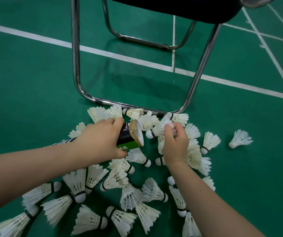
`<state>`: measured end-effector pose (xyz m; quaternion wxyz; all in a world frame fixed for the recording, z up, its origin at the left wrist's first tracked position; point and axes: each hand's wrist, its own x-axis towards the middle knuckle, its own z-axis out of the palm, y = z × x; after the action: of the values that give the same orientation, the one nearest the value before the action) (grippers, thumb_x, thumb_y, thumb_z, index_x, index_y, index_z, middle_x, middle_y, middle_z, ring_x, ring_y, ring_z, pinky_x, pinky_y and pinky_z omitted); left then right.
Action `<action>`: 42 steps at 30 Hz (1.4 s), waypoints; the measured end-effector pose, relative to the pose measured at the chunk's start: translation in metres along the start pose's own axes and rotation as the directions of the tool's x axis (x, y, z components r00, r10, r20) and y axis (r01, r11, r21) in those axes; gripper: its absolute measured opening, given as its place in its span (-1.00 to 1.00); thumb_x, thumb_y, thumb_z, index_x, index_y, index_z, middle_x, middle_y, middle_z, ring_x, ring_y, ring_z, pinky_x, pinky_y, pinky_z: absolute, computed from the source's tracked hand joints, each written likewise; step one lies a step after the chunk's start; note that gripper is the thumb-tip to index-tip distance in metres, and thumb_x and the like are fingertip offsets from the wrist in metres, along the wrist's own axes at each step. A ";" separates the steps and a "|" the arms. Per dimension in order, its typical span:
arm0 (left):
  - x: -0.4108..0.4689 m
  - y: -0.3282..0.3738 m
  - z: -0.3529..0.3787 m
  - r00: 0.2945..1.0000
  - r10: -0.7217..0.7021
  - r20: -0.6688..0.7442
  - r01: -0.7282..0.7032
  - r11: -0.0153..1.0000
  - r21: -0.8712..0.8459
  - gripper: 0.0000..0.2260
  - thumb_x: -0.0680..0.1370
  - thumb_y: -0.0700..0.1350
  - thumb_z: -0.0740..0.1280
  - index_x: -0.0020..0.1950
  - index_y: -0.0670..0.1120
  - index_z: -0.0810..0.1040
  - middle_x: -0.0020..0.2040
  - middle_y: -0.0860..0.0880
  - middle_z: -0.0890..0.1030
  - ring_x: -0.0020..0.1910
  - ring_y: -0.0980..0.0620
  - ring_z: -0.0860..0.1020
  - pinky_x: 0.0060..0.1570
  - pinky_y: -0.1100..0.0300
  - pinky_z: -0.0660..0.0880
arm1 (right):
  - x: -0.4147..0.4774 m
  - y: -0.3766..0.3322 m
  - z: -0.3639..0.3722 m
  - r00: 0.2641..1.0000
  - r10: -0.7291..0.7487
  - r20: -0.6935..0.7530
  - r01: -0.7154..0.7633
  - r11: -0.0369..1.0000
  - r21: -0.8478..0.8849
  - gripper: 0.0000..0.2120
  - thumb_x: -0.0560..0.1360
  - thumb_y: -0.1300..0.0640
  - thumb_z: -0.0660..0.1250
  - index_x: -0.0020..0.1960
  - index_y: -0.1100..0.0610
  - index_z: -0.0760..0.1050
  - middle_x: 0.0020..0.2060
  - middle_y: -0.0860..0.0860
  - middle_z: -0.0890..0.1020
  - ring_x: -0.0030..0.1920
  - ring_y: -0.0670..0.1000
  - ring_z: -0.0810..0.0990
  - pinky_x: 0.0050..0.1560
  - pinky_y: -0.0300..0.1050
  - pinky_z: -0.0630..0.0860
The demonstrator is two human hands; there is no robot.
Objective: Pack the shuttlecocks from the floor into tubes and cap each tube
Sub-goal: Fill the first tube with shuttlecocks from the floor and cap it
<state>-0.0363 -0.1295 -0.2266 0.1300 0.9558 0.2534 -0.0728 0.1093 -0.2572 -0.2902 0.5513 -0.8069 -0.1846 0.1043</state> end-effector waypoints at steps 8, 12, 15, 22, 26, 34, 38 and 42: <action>-0.008 -0.005 -0.004 1.000 -0.013 -0.008 0.014 0.999 0.029 -0.44 0.33 0.24 0.37 0.17 0.01 0.27 -0.05 0.04 0.44 -0.11 0.03 0.43 -0.12 0.12 0.50 | -0.030 -0.038 0.011 0.958 -0.284 -0.032 0.284 0.959 0.003 -0.81 0.52 0.02 0.08 -0.26 -0.13 0.33 -0.36 -0.15 0.42 -0.24 0.00 0.42 -0.21 -0.06 0.39; -0.011 -0.006 -0.004 1.000 -0.021 0.002 0.021 1.000 0.022 -0.45 0.33 0.23 0.38 0.16 0.01 0.28 -0.04 0.03 0.45 -0.11 0.02 0.43 -0.12 0.12 0.49 | -0.023 -0.041 0.005 0.980 -0.184 -0.076 0.185 0.983 -0.005 -0.80 0.55 0.06 0.14 -0.23 -0.13 0.36 -0.35 -0.14 0.43 -0.24 -0.02 0.42 -0.21 -0.12 0.37; -0.011 -0.007 -0.005 1.000 -0.023 0.003 0.023 1.000 0.018 -0.46 0.33 0.23 0.37 0.15 0.01 0.28 -0.04 0.04 0.45 -0.11 0.03 0.42 -0.15 0.15 0.47 | -0.020 -0.050 0.001 0.987 -0.086 -0.135 0.102 0.988 0.114 -0.79 0.58 0.14 0.18 -0.20 -0.06 0.41 -0.36 -0.15 0.42 -0.34 -0.20 0.37 -0.26 -0.26 0.35; -0.012 -0.004 -0.006 1.000 -0.025 -0.005 0.025 1.000 0.014 -0.45 0.33 0.24 0.37 0.16 0.01 0.28 -0.05 0.04 0.45 -0.10 0.03 0.44 -0.13 0.13 0.49 | -0.021 -0.066 0.001 0.995 0.054 -0.086 -0.026 0.955 0.297 -0.79 0.60 0.14 0.14 -0.18 0.06 0.46 -0.35 -0.13 0.46 -0.38 -0.28 0.39 -0.29 -0.44 0.38; -0.016 -0.004 -0.004 1.000 -0.016 -0.007 0.016 1.000 0.010 -0.46 0.32 0.25 0.37 0.15 0.02 0.28 -0.04 0.05 0.45 -0.11 0.04 0.43 -0.12 0.13 0.49 | -0.026 -0.069 0.004 0.998 0.026 0.064 -0.045 0.945 0.324 -0.75 0.61 0.14 0.12 -0.22 0.08 0.45 -0.42 -0.16 0.43 -0.40 -0.21 0.39 -0.34 -0.39 0.38; -0.019 -0.006 -0.001 1.000 -0.016 0.019 0.016 1.000 0.002 -0.46 0.32 0.25 0.37 0.15 0.04 0.28 -0.03 0.07 0.45 -0.11 0.06 0.42 -0.14 0.18 0.46 | -0.027 -0.065 0.006 0.999 0.006 0.046 -0.018 0.960 0.281 -0.75 0.61 0.19 0.08 -0.10 -0.08 0.44 -0.24 -0.12 0.49 -0.22 -0.14 0.45 -0.16 -0.25 0.40; -0.018 -0.006 0.001 0.999 -0.020 0.032 0.020 1.000 0.001 -0.45 0.31 0.26 0.37 0.15 0.03 0.28 -0.03 0.06 0.46 -0.10 0.05 0.44 -0.11 0.14 0.50 | -0.024 -0.061 0.007 1.000 0.018 -0.001 -0.017 0.966 0.258 -0.76 0.61 0.17 0.09 -0.08 -0.11 0.42 -0.37 -0.12 0.39 -0.36 -0.14 0.35 -0.26 -0.22 0.33; -0.016 -0.005 0.000 1.000 -0.016 0.027 0.016 1.000 -0.008 -0.45 0.32 0.25 0.37 0.16 0.03 0.27 -0.02 0.06 0.46 -0.10 0.05 0.45 -0.11 0.14 0.51 | -0.023 -0.059 0.007 1.000 0.013 -0.029 -0.006 0.974 0.228 -0.79 0.59 0.18 0.12 -0.07 -0.09 0.42 -0.39 -0.15 0.39 -0.41 -0.20 0.34 -0.31 -0.28 0.33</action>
<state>-0.0530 -0.1331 -0.2245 0.1369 0.9522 0.2595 -0.0855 0.0753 -0.2418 -0.2389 0.6423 -0.7408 -0.1594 0.1152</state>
